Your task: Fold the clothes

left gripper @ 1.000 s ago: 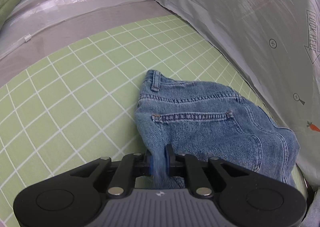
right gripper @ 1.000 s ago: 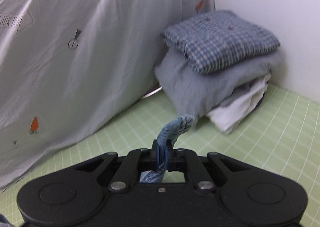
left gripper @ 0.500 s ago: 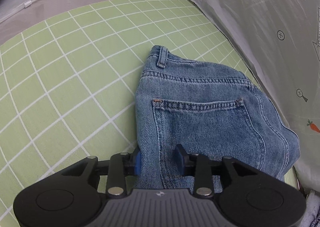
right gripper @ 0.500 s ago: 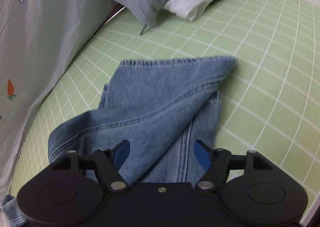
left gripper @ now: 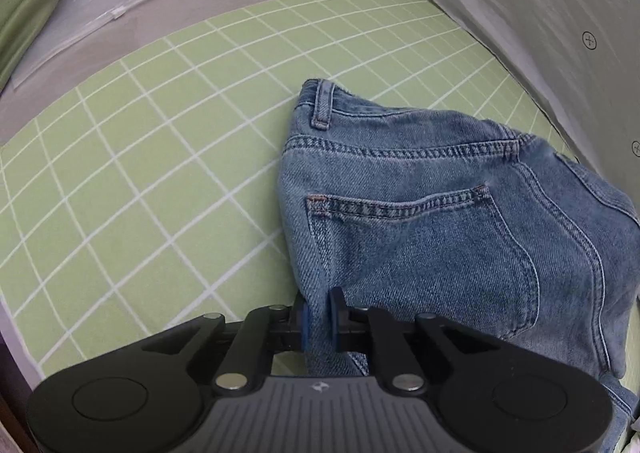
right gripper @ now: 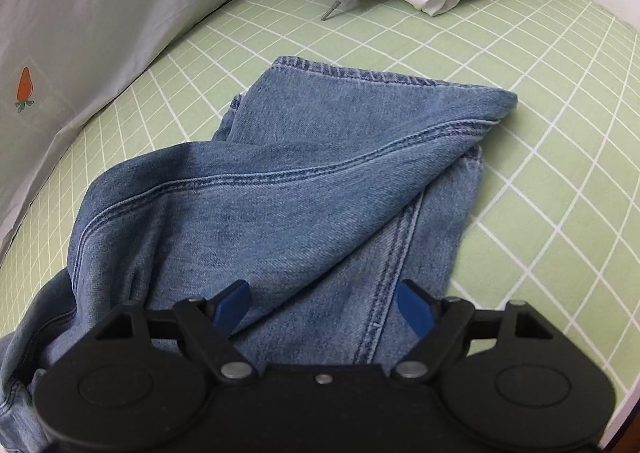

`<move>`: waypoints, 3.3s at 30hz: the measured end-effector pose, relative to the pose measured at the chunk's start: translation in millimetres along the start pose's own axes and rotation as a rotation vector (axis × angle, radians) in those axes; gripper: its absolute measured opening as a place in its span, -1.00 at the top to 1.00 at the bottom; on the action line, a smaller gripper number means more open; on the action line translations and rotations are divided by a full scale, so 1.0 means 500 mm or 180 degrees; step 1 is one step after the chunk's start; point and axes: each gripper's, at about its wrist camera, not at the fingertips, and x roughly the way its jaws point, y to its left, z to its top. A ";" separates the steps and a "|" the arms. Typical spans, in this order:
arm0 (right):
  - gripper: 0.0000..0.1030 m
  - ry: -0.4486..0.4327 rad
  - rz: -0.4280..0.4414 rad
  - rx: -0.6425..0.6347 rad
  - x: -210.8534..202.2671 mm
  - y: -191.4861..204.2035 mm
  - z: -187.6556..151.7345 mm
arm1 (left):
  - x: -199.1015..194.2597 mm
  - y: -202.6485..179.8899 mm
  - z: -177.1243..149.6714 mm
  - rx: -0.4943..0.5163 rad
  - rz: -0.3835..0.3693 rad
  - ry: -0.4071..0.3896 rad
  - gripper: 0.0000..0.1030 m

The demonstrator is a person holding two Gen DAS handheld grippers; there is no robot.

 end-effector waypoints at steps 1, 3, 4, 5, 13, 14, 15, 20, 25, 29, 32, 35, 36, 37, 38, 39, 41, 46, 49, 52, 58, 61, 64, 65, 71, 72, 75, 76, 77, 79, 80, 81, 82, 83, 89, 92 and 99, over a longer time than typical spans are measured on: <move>-0.58 -0.0024 -0.0003 -0.0010 -0.002 0.005 0.005 | -0.007 -0.001 0.000 -0.0001 0.0020 -0.0019 0.57; -0.58 -0.0091 0.0021 -0.0023 -0.007 0.019 0.019 | -0.023 -0.026 0.019 0.0085 0.0005 -0.0132 0.34; -0.58 -0.0132 0.0040 -0.0044 -0.011 0.030 0.027 | -0.032 -0.042 0.031 0.0145 -0.0013 -0.0203 0.23; -0.58 -0.0170 0.0060 -0.0072 -0.014 0.042 0.036 | -0.040 -0.059 0.044 0.0205 -0.0031 -0.0274 -0.03; -0.60 -0.0114 0.0330 -0.0102 0.009 0.162 0.092 | -0.049 -0.219 0.141 0.0600 -0.0290 -0.0490 -0.63; -0.60 -0.0065 0.0371 -0.0079 0.017 0.176 0.094 | -0.033 -0.245 0.155 0.0599 -0.0362 -0.0396 -0.64; -0.60 -0.0008 0.0425 -0.0036 0.025 0.188 0.094 | -0.016 -0.268 0.167 0.0580 -0.0435 -0.0316 -0.64; -0.60 0.0166 0.0532 0.0073 0.059 0.228 0.097 | 0.069 -0.353 0.211 0.0388 -0.0516 0.0019 -0.81; -0.61 0.0395 0.0501 0.0166 0.099 0.246 0.097 | 0.152 -0.375 0.210 0.0430 -0.0290 0.0509 -0.79; -0.09 0.0503 0.0638 0.0258 0.118 0.244 0.092 | 0.148 -0.342 0.186 0.0347 -0.0402 0.0402 -0.10; 0.66 0.0360 0.0692 0.0078 0.108 0.254 0.100 | 0.126 -0.319 0.190 0.0202 -0.0644 0.0306 0.63; 0.78 0.0114 0.1015 0.0012 0.079 0.260 0.129 | 0.086 -0.317 0.203 0.0254 -0.0772 0.0044 0.79; 0.79 -0.0044 0.1144 -0.0043 0.056 0.265 0.142 | 0.069 -0.316 0.209 0.0262 -0.0820 -0.0064 0.80; 0.80 -0.0232 0.1235 -0.0138 0.029 0.274 0.155 | 0.046 -0.315 0.216 0.0260 -0.0874 -0.0198 0.80; 0.80 -0.0442 0.1313 -0.0247 -0.001 0.284 0.169 | 0.024 -0.315 0.224 0.0258 -0.0927 -0.0333 0.80; 0.80 -0.0679 0.1386 -0.0365 -0.036 0.295 0.182 | 0.000 -0.313 0.231 0.0237 -0.0997 -0.0474 0.81; 0.80 -0.1093 0.1568 -0.0536 -0.096 0.309 0.205 | -0.042 -0.312 0.247 0.0170 -0.1157 -0.0769 0.80; 0.32 -0.1598 0.1608 -0.0735 -0.138 0.350 0.244 | -0.047 -0.340 0.282 0.0281 -0.0949 -0.1012 0.27; -0.39 -0.1307 0.1079 -0.0882 -0.097 0.368 0.248 | -0.026 -0.325 0.276 0.0236 -0.0676 -0.0840 -0.23; -0.47 -0.0993 0.1003 -0.0788 -0.059 0.328 0.214 | -0.011 -0.282 0.247 0.0241 -0.0613 -0.0702 -0.47; -0.53 -0.0507 0.0424 -0.0546 0.005 0.201 0.124 | 0.038 -0.176 0.172 0.0120 -0.0133 -0.0287 -0.50; -0.54 -0.0384 0.0119 -0.0455 0.023 0.139 0.092 | 0.052 -0.134 0.139 -0.0026 -0.0088 -0.0148 -0.50; -0.59 -0.0344 -0.0088 -0.0412 0.027 0.097 0.075 | 0.060 -0.122 0.121 -0.0110 -0.0152 -0.0077 -0.50; -0.62 -0.0337 -0.0142 -0.0408 0.028 0.085 0.069 | 0.064 -0.123 0.117 -0.0123 -0.0187 -0.0057 -0.50; -0.75 -0.0322 -0.0416 -0.0427 0.031 0.045 0.044 | 0.086 -0.160 0.102 -0.0005 -0.0146 0.0026 -0.53; -0.77 -0.0322 -0.0463 -0.0442 0.031 0.043 0.042 | 0.087 -0.167 0.101 0.0024 -0.0128 0.0012 -0.54; -0.80 -0.0323 -0.0564 -0.0444 0.031 0.035 0.040 | 0.092 -0.184 0.100 0.0133 -0.0091 -0.0009 -0.56; -0.81 -0.0322 -0.0605 -0.0441 0.031 0.032 0.040 | 0.094 -0.188 0.100 0.0173 -0.0098 -0.0007 -0.56; -0.82 -0.0312 -0.0664 -0.0432 0.033 0.028 0.040 | 0.096 -0.192 0.100 0.0214 -0.0105 -0.0005 -0.56; -0.83 -0.0271 -0.0805 -0.0404 0.039 0.019 0.039 | 0.098 -0.199 0.098 0.0248 -0.0106 -0.0021 -0.53; -0.83 -0.0247 -0.0848 -0.0371 0.041 0.013 0.039 | 0.098 -0.201 0.097 0.0257 -0.0103 -0.0032 -0.52; -0.84 -0.0217 -0.0856 -0.0317 0.043 0.006 0.040 | 0.098 -0.204 0.096 0.0280 -0.0094 -0.0053 -0.42; -0.85 -0.0187 -0.0865 -0.0263 0.044 -0.001 0.040 | 0.097 -0.207 0.094 0.0320 -0.0074 -0.0084 -0.33; -0.85 -0.0166 -0.0851 -0.0197 0.044 -0.009 0.040 | 0.096 -0.211 0.091 0.0378 -0.0046 -0.0111 -0.14; -0.10 -0.0254 -0.0650 -0.0250 0.027 -0.019 0.034 | 0.094 -0.205 0.100 0.0530 -0.0075 -0.0081 0.51; 0.52 -0.0312 -0.0473 -0.0334 0.015 -0.025 0.034 | 0.089 -0.198 0.102 0.0473 -0.0121 -0.0094 0.68; 0.71 -0.0567 -0.0236 -0.0161 -0.051 -0.085 0.017 | 0.063 -0.164 0.085 0.0401 -0.0144 -0.0145 0.73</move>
